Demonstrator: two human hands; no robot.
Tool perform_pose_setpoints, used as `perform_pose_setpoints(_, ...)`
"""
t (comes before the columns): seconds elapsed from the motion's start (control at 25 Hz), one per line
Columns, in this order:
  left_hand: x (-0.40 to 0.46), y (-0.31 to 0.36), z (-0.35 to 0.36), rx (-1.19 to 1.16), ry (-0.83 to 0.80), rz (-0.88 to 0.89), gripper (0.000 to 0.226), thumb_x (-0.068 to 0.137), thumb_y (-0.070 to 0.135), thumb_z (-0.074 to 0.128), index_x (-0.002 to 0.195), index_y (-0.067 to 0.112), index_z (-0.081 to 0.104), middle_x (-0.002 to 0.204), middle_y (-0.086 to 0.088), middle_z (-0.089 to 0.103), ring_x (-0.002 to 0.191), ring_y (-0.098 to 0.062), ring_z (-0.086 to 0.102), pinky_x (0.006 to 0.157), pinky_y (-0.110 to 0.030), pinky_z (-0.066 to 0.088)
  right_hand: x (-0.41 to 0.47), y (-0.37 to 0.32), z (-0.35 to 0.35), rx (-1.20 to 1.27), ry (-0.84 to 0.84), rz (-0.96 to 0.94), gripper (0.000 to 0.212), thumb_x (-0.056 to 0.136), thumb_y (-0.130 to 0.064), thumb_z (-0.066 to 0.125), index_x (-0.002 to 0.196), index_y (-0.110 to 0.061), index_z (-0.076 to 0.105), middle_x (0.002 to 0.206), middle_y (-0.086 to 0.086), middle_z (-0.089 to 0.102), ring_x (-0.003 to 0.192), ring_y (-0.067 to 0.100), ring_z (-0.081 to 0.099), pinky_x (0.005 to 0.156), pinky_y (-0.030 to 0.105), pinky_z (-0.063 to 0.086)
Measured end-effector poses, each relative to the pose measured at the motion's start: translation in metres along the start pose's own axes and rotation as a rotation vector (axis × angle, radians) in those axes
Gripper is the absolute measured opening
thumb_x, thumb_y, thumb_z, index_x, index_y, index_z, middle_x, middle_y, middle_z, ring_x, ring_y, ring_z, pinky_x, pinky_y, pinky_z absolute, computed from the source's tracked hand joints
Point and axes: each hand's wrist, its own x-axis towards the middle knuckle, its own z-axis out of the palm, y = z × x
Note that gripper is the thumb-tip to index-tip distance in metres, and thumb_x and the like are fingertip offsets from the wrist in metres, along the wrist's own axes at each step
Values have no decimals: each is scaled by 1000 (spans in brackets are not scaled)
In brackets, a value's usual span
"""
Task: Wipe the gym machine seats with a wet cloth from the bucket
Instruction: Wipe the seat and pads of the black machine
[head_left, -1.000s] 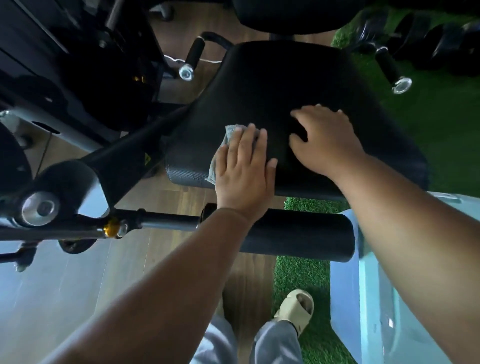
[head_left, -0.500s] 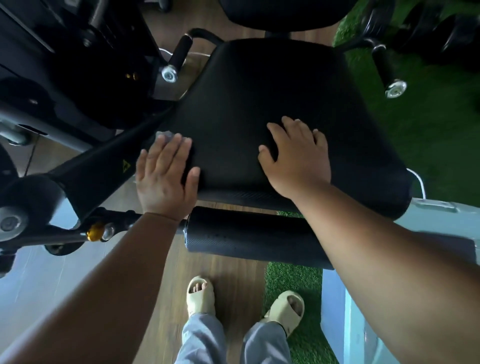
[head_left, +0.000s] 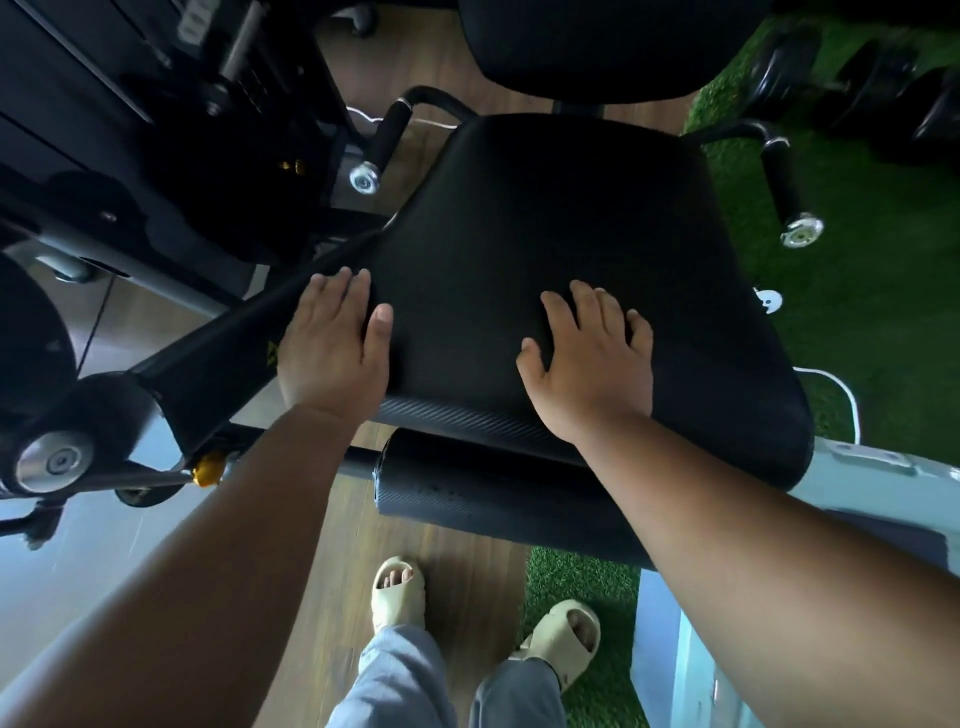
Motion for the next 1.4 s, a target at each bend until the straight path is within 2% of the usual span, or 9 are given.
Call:
perform_pose_setpoints(0.44,109,13,10,-19,-420,129,64,104,52,19,159,21,13,167,2,5,153,-17,-2,124,-38,4,-2,-3,1,-8,24,30,63,91,-54,29,146,-25,42,157,5,36,146,27,29,118,51,18)
perform_pose_setpoints(0.64,164,29,29,-19,-447,218,59,106,45,24,157,15,21,166,-7,13,152,-23,7,122,-32,2,-2,-4,1,-14,57,47,62,90,-53,36,143,-25,48,155,5,41,144,26,34,117,50,22)
perform_pose_setpoints(0.8,189,35,38,-175,-409,215,56,104,44,31,152,17,38,158,-11,33,145,-28,30,121,-40,19,-2,-3,3,-27,82,54,60,90,-52,38,143,-25,50,154,3,43,144,25,35,117,48,22)
perform_pose_setpoints(0.88,189,33,36,-374,-331,77,51,97,42,40,143,20,48,147,-10,45,126,-28,54,104,-43,44,-1,-4,3,-29,88,61,60,89,-52,39,143,-26,50,153,2,43,144,24,35,118,47,23)
perform_pose_setpoints(0.92,187,29,33,-490,-256,-40,50,91,42,44,134,19,54,134,-14,53,103,-30,66,80,-42,56,-2,-4,3,-30,87,64,60,89,-52,40,142,-27,50,153,1,43,144,24,35,118,47,23)
perform_pose_setpoints(1.0,182,18,26,-578,-184,-223,46,84,47,49,108,10,62,97,-22,66,63,-30,67,45,-28,50,-2,-4,3,-32,98,67,60,89,-52,41,142,-27,50,153,1,44,143,24,36,117,48,24)
perform_pose_setpoints(1.12,167,9,19,-345,-458,-246,45,93,52,43,108,13,61,78,-10,68,66,-24,68,56,-27,49,-1,-4,3,-22,104,65,60,88,-52,40,142,-26,51,152,1,44,143,24,36,117,48,24)
perform_pose_setpoints(1.28,139,5,8,-265,-443,-48,48,101,49,31,144,33,45,132,-2,62,111,-25,63,102,-42,44,-1,-4,4,-12,119,50,60,89,-52,38,141,-25,52,152,2,45,143,25,37,116,49,24)
perform_pose_setpoints(1.4,105,-6,-9,-259,-385,74,44,104,36,35,148,33,39,151,4,44,132,-22,48,110,-36,34,-2,-3,4,-8,105,44,61,89,-53,36,142,-25,51,153,3,43,143,25,35,117,50,24)
